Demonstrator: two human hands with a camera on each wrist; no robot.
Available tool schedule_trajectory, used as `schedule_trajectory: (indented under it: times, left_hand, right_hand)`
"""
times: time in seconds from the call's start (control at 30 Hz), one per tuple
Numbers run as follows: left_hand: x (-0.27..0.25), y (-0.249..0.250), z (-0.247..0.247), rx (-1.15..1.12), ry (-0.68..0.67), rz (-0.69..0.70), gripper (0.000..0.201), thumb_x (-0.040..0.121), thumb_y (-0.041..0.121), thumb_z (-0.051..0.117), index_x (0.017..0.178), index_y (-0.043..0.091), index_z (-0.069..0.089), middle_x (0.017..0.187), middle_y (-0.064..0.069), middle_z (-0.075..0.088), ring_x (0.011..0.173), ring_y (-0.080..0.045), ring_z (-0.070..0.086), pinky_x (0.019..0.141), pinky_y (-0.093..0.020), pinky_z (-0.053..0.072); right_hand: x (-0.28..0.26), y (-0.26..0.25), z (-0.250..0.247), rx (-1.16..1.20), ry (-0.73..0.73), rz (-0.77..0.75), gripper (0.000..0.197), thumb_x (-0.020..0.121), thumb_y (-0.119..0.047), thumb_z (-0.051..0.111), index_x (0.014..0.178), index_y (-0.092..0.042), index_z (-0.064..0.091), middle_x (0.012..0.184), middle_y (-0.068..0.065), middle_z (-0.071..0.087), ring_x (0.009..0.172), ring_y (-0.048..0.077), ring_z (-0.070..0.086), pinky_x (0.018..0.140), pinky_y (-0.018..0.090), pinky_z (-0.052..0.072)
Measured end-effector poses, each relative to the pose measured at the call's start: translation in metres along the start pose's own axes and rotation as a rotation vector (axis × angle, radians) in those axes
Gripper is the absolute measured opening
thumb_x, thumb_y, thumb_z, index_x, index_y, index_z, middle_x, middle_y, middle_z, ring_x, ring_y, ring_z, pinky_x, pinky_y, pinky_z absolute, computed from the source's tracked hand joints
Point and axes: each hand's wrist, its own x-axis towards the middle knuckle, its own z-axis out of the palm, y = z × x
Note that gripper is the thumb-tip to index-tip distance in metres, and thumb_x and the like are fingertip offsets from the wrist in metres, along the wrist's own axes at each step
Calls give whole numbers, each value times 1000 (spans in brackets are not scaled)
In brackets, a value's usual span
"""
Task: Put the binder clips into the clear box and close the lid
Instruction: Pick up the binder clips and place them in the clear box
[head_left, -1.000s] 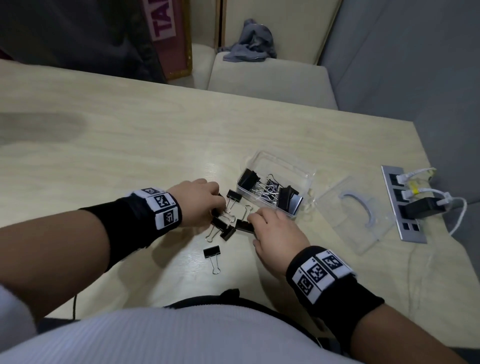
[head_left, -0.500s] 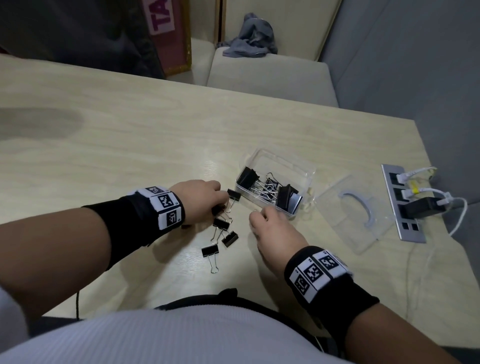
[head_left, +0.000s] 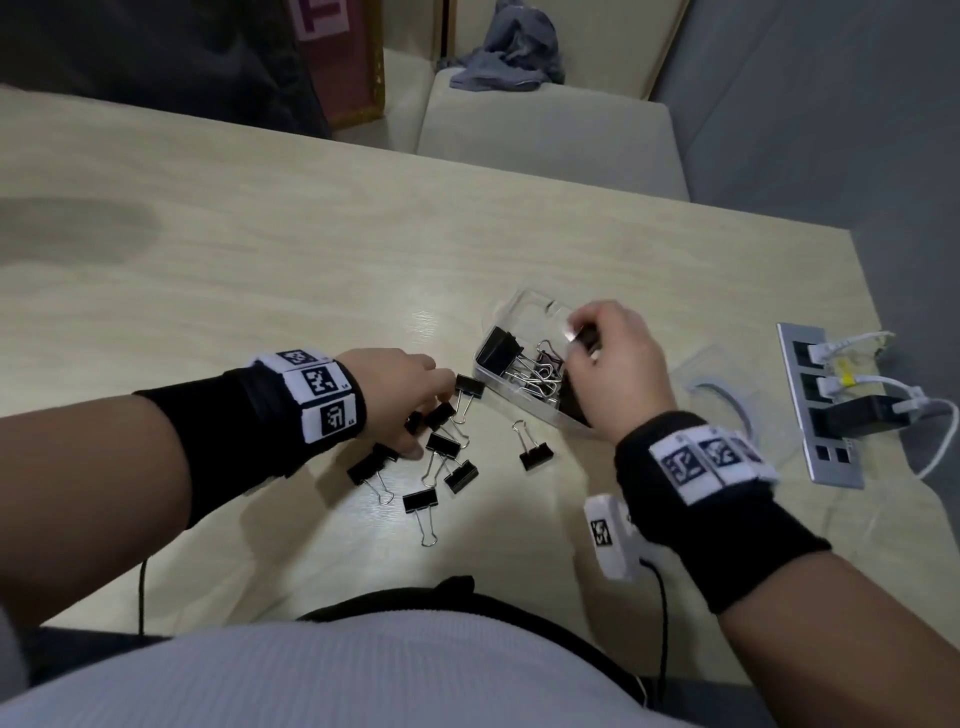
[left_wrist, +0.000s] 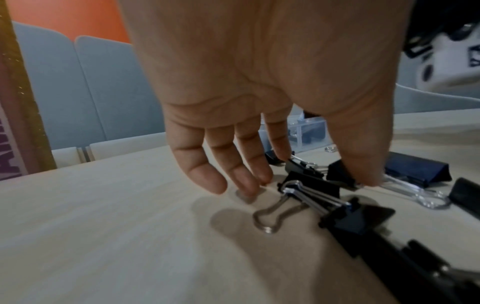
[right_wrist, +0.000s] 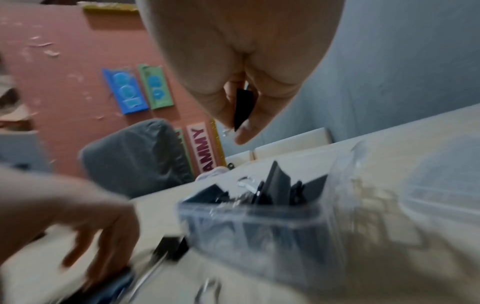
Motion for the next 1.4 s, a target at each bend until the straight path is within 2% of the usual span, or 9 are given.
schedule_trajectory:
  times: [0.23,0.33,0.43,0.63,0.87,1.03,1.2,1.3,1.4]
  left_hand:
    - [2,12,3,-30,42,-82,36,80,28,62,111,17,49,105,-4,57,77,-22,48,60,-31,38]
    - [2,10,2,-72,50,-68,26,86,25,56,109,15,51,106,-6,57,89,-28,57,66,-32,41]
    - [2,6,0,-118,106,-69,23,87,28,56,106,16,54,106,-6,58,89,-26,57,73,-35,47]
    - [3,-3,-22,-212,212,-46,28,83,22,63,110,20,58,105,-1,60,80,-15,48,74,-29,44]
    - [19,4,-69,-429,468,-13,20,84,19,66,104,21,66,93,4,64,86,-16,60,76,-23,42]
    - [40,19,-87,-639,659,-7,16,82,23,69,99,22,68,93,2,63,82,-15,61,81,-27,47]
    - [62,26,-92,-791,697,-111,17,82,26,69,98,22,65,95,2,61,83,-17,62,82,-30,48]
    - [69,28,-92,-998,679,-147,20,81,31,71,99,26,62,97,2,62,91,-22,67,86,-37,54]
    - [68,31,-90,-1114,640,-121,21,83,31,69,101,29,59,107,-1,63,96,-22,68,93,-41,53]
  right_hand:
    - [26,0,-17,-195,-244,15,55,87,-16,57,139,-19,40,147,7,37,130,22,42,107,31,30]
    - [2,-7,0,-194,-268,-127,36,86,-19,58,121,-20,55,129,5,48,115,22,51,100,34,41]
    - [-33,-13,22,-302,-508,-290,22,89,-26,51,109,-24,59,112,1,55,104,21,55,88,37,47]
    - [-79,-10,54,-561,-797,-608,37,88,-25,55,123,-23,47,134,9,43,114,33,45,90,47,43]
    - [-81,-11,51,-553,-868,-404,35,84,-5,47,118,-16,48,131,14,35,116,34,33,86,43,45]
    - [-74,-2,35,-312,-619,-493,15,77,-12,52,89,-18,58,108,4,56,99,30,45,80,42,48]
    - [-41,-1,2,-94,-271,-354,18,71,-24,43,73,-20,59,86,-2,57,87,25,50,80,34,41]
    - [-13,9,-12,-29,-7,-137,18,78,-18,50,88,-20,65,100,0,58,98,24,53,88,27,37]
    - [-2,17,-19,-121,-107,28,35,87,-18,54,122,-22,57,132,2,49,120,21,47,100,28,34]
